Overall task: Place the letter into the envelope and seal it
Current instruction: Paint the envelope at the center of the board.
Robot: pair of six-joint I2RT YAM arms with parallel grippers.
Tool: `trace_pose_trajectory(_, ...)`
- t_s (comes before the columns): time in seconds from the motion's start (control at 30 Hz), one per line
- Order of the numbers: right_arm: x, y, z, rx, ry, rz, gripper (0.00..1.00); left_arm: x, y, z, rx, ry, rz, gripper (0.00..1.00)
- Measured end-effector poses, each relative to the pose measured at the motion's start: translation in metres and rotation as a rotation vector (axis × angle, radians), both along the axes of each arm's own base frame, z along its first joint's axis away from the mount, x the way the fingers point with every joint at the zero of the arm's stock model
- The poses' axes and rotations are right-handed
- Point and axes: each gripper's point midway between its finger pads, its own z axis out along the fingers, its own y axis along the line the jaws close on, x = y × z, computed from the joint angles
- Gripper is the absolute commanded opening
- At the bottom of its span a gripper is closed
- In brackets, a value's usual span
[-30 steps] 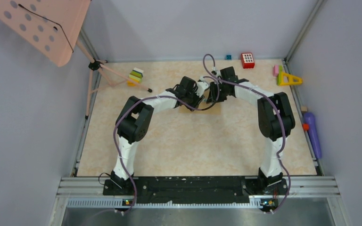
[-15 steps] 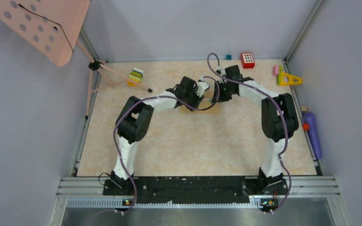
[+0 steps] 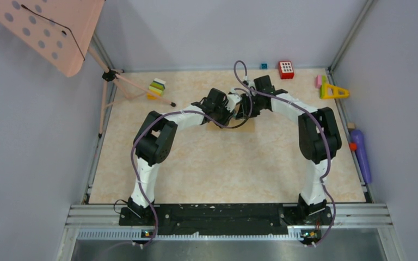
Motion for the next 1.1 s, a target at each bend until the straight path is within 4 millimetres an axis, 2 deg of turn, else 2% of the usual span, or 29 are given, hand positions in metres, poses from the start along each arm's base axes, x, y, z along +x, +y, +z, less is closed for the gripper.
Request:
trace_pose_trajectory(0.53,0.0,-0.006,-0.01,-0.039,0.01,-0.017,0.0,0.001,0.001,0.0,0.003,-0.002,0.005,0.42)
trace_pose_trajectory(0.7,0.0,-0.007,-0.018,-0.049,0.022,-0.015,0.0,0.001,0.001,0.0,0.003,-0.003,0.006,0.42)
trace_pose_trajectory(1.1,0.001,-0.012,-0.021,-0.073,0.02,-0.02,0.0,0.001,0.001,0.0,0.004,-0.003,0.009,0.42)
